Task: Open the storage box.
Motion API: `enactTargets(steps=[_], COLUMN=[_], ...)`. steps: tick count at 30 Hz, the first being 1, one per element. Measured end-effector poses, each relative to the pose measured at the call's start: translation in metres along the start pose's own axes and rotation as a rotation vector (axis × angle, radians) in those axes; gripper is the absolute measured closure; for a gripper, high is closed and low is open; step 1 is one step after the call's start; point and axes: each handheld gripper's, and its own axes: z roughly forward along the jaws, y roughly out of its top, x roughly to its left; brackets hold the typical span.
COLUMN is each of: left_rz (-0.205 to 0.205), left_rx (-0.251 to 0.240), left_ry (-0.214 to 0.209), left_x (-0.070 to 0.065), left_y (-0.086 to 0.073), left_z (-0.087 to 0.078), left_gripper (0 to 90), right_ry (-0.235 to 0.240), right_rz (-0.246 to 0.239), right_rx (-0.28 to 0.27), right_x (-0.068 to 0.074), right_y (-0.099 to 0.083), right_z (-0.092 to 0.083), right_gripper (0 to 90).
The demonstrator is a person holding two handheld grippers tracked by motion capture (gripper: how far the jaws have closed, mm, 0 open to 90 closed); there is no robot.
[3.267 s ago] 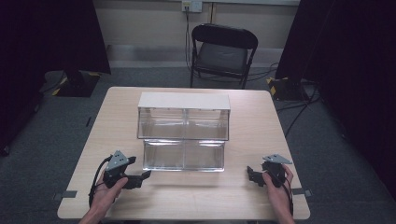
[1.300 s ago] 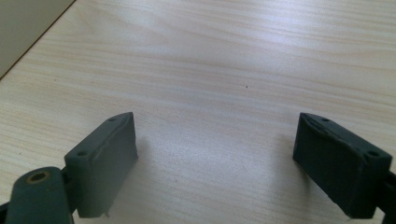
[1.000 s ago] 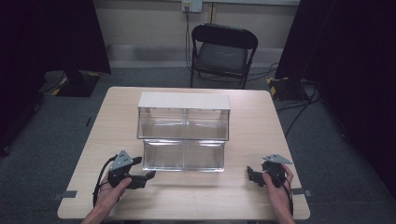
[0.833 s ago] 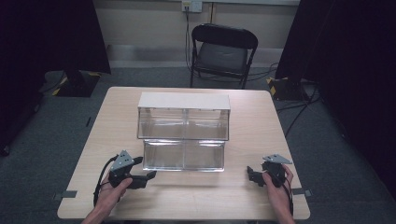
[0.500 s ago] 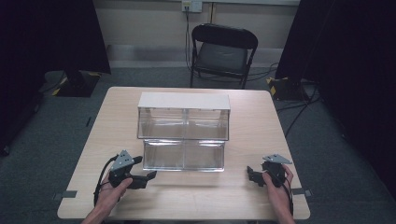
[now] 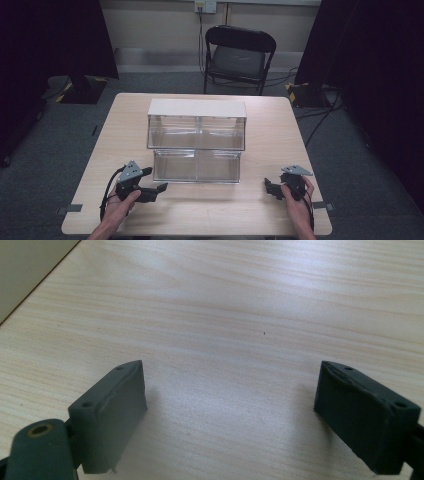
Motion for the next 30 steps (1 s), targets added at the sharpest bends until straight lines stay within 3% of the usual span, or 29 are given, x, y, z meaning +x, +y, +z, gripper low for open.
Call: enactTargets(steps=[17,21,26,30], left_rz=[0.009,-0.003,-0.02,-0.013], left_rx=[0.009,-0.006,-0.036,-0.034], left_ry=[0.001,-0.011,0.002,0.006], left_x=[0.0013,0.0014,0.0018,0.0013], left_y=[0.002,0.0019,0.0036,0.0046], left_z=[-0.0008,-0.0015,-0.0041,-0.005], left_gripper=[13.0,11.8,11.9,12.7], right_ry=[0.0,0.0,0.0,0.0], right_rz=[-0.002,-0.002,-0.002,-0.002], right_rx=[0.0,0.0,0.0,0.0], right_x=[-0.0001,-0.0001,-0.0001,-0.0001], right_y=[0.0001,0.0001,0.0,0.0], right_z=[0.0001,0.0001,0.0001,0.0001], right_gripper=[12.3,12.4,12.3,12.3])
